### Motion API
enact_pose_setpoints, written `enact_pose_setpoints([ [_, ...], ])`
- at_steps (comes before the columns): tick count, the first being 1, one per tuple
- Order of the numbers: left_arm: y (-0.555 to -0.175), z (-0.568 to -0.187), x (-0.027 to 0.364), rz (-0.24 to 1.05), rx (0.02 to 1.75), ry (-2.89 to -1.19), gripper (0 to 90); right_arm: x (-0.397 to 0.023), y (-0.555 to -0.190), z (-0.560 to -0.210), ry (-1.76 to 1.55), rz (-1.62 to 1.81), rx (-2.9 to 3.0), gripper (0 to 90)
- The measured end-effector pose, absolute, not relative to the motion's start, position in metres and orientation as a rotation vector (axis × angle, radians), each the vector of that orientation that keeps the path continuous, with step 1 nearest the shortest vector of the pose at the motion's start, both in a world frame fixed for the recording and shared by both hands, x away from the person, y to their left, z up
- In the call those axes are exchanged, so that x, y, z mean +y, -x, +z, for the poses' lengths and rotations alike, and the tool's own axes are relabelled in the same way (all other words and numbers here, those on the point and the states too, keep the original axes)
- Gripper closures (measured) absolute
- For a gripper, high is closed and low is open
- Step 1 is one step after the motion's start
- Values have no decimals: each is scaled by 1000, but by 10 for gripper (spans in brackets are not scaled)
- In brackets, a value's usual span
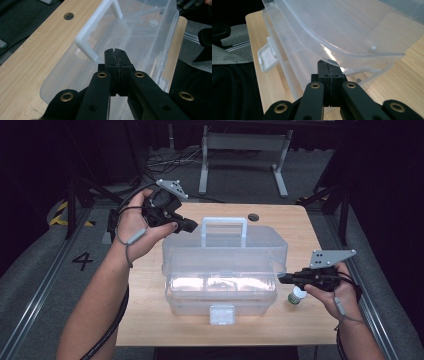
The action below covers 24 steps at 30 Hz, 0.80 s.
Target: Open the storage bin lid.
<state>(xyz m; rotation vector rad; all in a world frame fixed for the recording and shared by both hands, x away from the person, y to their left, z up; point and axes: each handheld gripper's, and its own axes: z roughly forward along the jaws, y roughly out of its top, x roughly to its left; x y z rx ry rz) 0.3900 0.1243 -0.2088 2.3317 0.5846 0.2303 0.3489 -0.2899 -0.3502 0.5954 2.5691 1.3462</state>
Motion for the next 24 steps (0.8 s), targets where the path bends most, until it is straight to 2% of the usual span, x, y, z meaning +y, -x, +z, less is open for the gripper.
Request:
enact_pose_setpoints([
  [10,-365,-216,125,183,531,-2375,900,-290,-353,-342,-621,1360,2540,900],
  [24,-356,-236,132,129,499,-2383,900,-289,-365,-330,-709,1376,2487,900],
])
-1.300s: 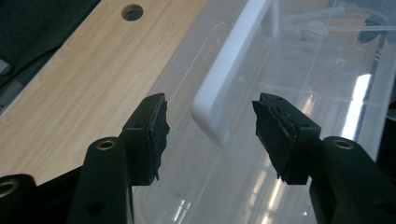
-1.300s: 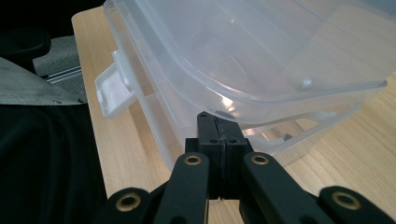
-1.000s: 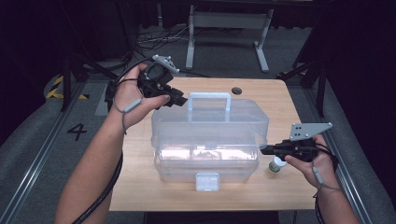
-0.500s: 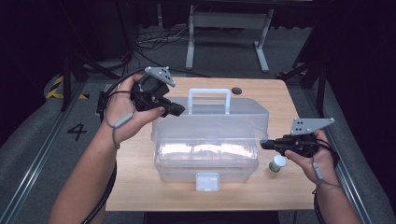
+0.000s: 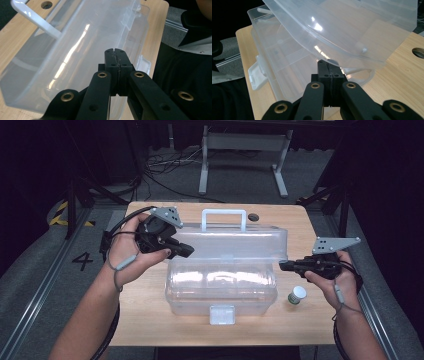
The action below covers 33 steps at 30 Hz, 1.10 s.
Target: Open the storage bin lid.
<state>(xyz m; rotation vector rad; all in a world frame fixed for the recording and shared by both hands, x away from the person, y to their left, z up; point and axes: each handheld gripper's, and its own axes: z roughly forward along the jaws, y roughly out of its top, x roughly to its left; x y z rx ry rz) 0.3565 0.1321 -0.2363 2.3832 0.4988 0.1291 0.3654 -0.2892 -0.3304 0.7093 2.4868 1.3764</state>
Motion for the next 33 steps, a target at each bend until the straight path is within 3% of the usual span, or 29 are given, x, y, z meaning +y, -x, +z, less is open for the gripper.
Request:
enact_pose_setpoints([
  [14,-354,-260,135,91,504,-2368,900,-290,-368,-323,-743,1429,2412,900],
  [18,-354,-267,138,163,540,-2366,900,-290,-368,-323,-750,1433,2401,900],
  [33,-355,-295,155,163,618,-2283,900,-289,-366,-324,-775,1457,2373,900],
])
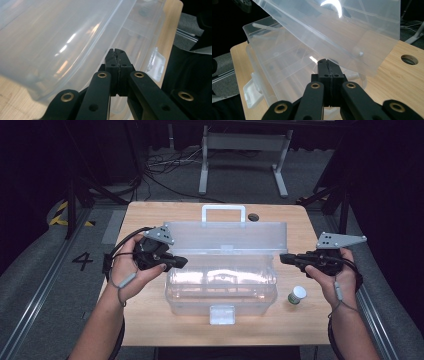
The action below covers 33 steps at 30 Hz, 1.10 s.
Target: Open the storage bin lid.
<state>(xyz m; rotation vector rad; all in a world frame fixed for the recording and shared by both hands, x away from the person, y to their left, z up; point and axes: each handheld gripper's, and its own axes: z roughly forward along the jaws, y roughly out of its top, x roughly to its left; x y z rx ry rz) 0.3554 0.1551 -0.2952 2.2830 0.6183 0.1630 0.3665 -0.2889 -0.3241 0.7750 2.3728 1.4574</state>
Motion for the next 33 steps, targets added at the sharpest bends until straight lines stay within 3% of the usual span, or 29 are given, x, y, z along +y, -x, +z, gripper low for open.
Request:
enact_pose_setpoints([
  [33,-360,-306,178,252,736,-2048,900,-294,-353,-321,-749,1448,2349,900],
])
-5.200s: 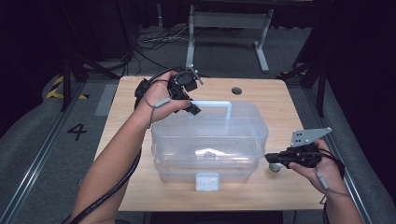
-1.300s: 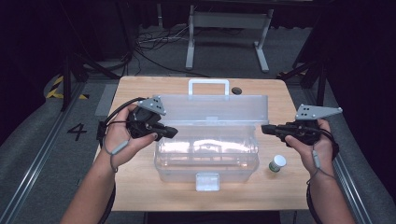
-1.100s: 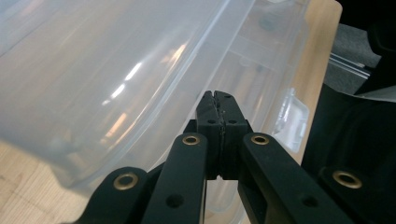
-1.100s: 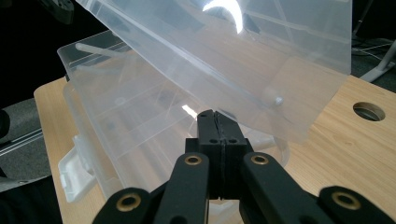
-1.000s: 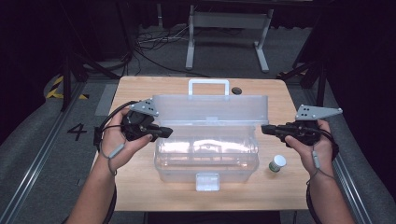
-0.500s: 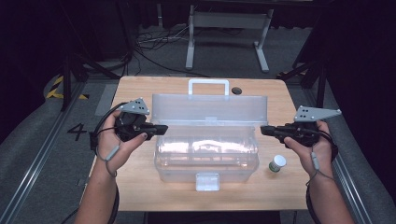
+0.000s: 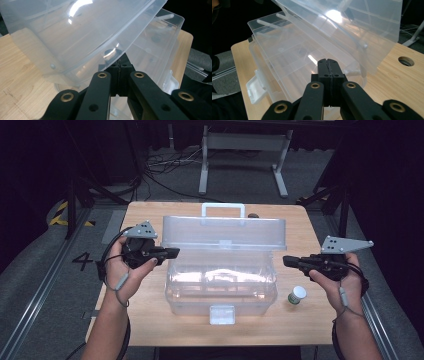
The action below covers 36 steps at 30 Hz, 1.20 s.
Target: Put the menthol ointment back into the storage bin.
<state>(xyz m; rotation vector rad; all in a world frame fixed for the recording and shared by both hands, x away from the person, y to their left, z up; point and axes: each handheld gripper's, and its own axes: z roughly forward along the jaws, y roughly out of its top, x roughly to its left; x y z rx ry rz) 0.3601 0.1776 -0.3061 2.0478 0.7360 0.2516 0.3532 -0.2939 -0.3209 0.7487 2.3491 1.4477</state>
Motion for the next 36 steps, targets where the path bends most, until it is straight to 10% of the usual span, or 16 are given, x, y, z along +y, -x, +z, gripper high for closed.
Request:
enact_pose_setpoints([
  [36,-368,-304,177,272,756,-1976,900,-275,-376,-316,-812,1388,2066,510],
])
